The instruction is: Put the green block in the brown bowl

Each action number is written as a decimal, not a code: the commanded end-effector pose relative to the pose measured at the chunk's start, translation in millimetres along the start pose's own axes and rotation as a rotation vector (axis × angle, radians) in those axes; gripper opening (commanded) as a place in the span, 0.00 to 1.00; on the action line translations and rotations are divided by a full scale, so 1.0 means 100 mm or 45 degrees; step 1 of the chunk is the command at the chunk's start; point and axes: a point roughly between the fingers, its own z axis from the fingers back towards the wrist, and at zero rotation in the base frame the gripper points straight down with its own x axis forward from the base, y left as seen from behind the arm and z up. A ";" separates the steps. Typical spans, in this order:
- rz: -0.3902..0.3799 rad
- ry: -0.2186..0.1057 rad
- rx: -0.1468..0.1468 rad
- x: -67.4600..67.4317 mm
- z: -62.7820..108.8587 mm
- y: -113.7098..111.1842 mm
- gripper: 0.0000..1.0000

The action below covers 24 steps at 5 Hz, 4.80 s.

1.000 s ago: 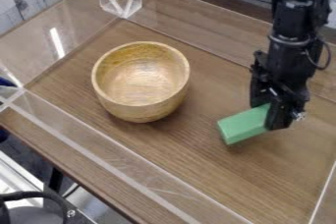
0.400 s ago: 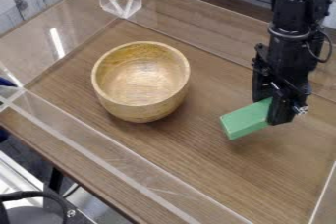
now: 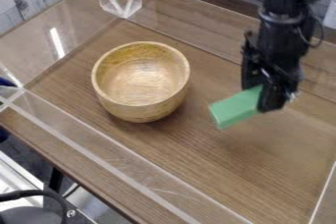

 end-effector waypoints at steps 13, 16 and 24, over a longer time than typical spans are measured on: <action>0.409 -0.069 0.046 -1.03 0.16 1.16 0.00; 0.407 -0.055 0.035 -1.01 0.07 1.14 0.00; 0.400 -0.022 0.001 -0.95 -0.04 1.02 1.00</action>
